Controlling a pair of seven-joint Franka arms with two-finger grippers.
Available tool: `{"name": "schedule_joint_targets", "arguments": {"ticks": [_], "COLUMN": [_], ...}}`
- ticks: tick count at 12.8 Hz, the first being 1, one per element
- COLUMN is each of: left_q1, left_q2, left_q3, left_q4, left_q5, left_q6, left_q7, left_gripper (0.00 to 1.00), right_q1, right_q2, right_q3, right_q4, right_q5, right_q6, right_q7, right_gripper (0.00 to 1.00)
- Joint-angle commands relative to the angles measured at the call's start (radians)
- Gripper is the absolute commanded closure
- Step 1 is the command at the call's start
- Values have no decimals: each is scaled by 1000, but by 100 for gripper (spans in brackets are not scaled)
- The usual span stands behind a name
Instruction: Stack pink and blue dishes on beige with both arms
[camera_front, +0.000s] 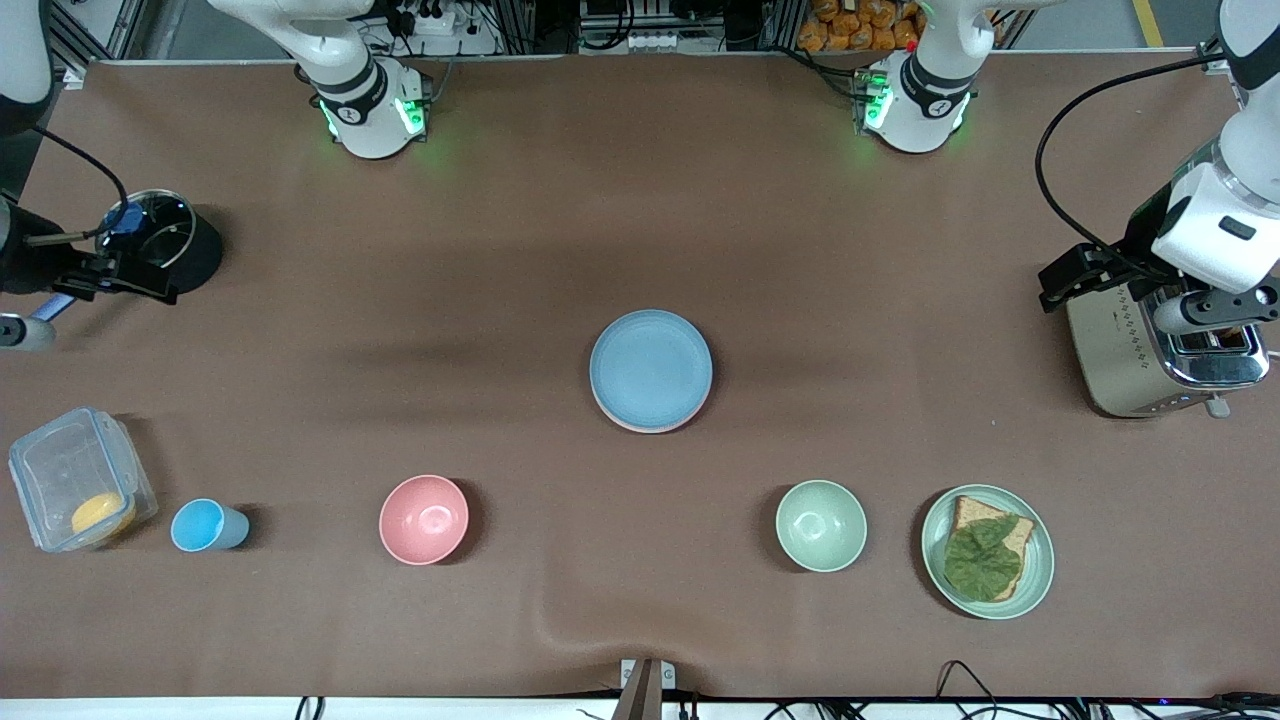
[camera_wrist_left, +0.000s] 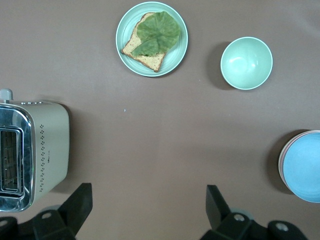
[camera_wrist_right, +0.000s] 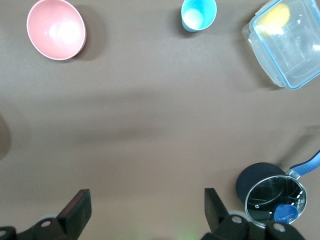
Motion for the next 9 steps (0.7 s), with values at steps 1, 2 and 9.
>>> {"name": "schedule_joint_targets", "arguments": {"ticks": [1, 2, 9], "left_q1": [5, 5, 10], "left_q2": [-20, -20, -20], "left_q3": [-1, -1, 12], "left_q4": [-2, -2, 1], "left_q5": [-25, -25, -50], "left_q6": [-7, -7, -9], "left_q7": [27, 27, 41], "left_gripper": [0, 0, 0], "right_q1": [-6, 5, 14], "right_q2": [-27, -31, -34], "right_q3": [5, 7, 7], "right_q4": [0, 1, 13], "right_q5": [-11, -20, -9], "right_q6": [0, 0, 7], "right_q7": [10, 18, 104], "right_gripper": [0, 0, 0]}}
